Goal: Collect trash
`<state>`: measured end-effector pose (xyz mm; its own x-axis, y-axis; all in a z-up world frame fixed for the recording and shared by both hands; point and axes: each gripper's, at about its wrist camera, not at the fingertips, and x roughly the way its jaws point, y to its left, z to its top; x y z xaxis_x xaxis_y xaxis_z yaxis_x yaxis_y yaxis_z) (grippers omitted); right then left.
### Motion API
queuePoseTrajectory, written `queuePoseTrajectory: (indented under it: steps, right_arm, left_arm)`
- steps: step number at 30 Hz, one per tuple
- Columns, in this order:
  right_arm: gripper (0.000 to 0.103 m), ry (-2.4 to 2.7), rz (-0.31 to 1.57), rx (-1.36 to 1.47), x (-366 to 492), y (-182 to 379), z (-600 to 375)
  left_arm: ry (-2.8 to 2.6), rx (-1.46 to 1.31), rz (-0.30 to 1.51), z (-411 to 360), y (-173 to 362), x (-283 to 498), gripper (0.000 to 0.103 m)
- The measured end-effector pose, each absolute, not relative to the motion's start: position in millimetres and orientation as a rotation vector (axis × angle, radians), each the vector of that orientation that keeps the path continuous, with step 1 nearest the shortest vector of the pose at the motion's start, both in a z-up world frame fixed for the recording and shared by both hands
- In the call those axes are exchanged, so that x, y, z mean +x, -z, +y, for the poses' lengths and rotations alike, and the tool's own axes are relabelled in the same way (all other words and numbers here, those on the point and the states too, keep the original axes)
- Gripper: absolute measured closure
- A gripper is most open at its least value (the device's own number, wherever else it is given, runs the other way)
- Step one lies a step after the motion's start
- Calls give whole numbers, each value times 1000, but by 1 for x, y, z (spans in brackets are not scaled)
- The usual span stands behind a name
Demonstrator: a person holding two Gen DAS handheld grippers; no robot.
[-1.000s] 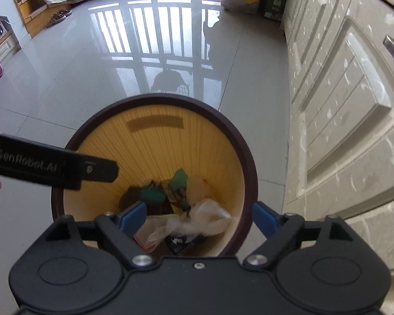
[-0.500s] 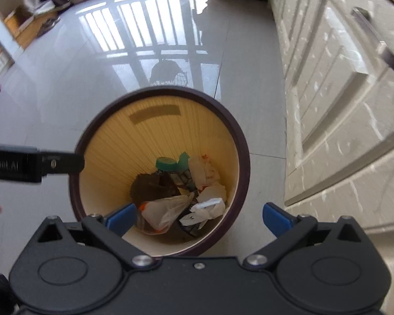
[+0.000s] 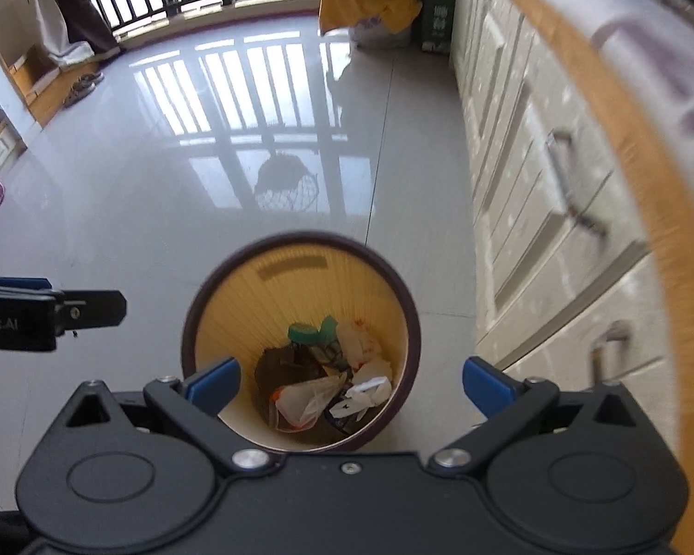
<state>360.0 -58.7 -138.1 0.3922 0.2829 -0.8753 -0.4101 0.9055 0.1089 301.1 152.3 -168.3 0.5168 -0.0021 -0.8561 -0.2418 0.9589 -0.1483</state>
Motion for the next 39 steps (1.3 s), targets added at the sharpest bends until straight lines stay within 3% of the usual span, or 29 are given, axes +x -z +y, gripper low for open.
queuePoseTrajectory:
  steps: [17,39]
  right_arm:
    - [0,-422,907,-118,294,24,-96]
    - [0,-347,747,-164,187,-39,-153]
  left_arm:
    - [-201,-163,869,114,64,223,0]
    - [-246,-44,716,66,20,119,0]
